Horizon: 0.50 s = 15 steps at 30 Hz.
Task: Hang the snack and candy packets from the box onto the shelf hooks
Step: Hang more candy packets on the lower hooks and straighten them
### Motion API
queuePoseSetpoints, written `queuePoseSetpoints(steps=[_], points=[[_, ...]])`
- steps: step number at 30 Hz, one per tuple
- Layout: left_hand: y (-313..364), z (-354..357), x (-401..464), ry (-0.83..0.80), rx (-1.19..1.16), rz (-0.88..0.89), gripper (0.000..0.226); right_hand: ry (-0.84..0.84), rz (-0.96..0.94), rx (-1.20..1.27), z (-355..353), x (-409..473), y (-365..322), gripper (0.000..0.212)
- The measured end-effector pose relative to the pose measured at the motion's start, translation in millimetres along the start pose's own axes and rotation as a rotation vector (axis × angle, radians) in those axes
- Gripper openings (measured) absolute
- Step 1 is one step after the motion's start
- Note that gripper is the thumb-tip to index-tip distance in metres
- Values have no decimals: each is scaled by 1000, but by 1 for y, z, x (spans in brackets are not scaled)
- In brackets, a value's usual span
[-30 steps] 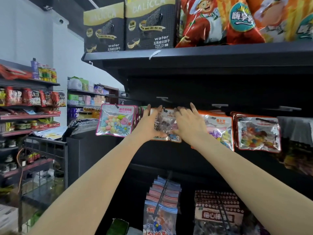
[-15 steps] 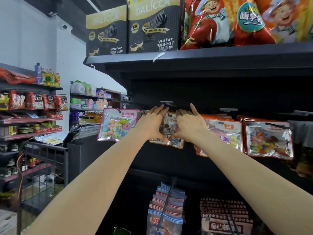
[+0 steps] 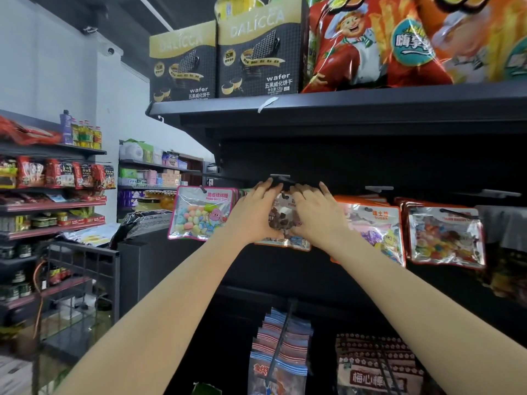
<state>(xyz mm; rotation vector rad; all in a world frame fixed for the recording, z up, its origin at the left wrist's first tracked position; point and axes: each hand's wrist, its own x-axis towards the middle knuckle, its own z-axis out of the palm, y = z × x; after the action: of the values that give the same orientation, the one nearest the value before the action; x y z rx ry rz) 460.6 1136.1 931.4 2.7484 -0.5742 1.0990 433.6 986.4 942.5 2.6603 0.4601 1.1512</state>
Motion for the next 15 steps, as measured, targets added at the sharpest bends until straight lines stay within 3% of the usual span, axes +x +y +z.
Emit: queuePoseSetpoints(steps=[4, 7, 11, 15], points=[[6, -4, -18, 194, -41, -12, 71, 241, 30, 170, 2, -23, -15, 40], [4, -11, -35, 350, -23, 20, 43, 269, 37, 350, -1, -33, -28, 25], [-9, -22, -63, 504, -9, 32, 25, 227, 7, 495, -6, -37, -50, 19], [-34, -31, -89, 596, 8, -194, 27, 214, -6, 577, -10, -32, -74, 25]])
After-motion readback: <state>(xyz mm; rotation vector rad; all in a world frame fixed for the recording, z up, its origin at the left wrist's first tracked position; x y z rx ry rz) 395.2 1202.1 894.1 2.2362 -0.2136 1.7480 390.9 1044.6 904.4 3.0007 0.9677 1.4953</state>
